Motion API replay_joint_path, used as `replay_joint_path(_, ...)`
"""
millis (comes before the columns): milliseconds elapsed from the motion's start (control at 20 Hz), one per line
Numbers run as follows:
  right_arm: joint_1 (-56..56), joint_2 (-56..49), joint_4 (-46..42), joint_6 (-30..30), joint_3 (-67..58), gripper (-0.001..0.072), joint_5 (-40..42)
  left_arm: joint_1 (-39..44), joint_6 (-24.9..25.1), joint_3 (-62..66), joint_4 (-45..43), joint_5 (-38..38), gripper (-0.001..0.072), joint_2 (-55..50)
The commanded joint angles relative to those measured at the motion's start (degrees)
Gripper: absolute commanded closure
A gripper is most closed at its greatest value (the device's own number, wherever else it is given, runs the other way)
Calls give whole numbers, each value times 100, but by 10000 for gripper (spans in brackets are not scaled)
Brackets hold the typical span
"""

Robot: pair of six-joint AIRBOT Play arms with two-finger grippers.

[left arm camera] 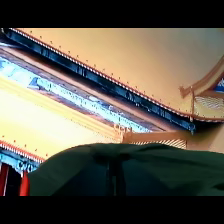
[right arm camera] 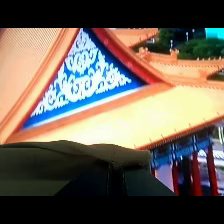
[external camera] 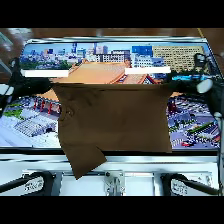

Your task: Fold the shirts.

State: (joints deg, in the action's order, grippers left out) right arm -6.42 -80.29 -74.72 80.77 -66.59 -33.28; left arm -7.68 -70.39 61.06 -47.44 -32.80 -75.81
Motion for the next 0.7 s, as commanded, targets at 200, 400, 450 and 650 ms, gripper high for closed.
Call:
replay_joint_path(200, 258, -1204, 107, 616, -339, 649, 549, 197, 79, 151, 201, 155, 666, -984)
replay_joint_path(400, 4, -673, -369, 474, -400, 649, -1696, -223, 286, 520, 195, -1611, 666, -813)
replay_joint_path(450, -72, -588, -389, 472, -400, 649, -2422, -297, 284, 605, 192, -2229, 667, -817)
replay_joint_path(650, -205, -632, -385, 476, -125, 649, -3554, -323, -304, 450, -813, -3788, 667, -975)
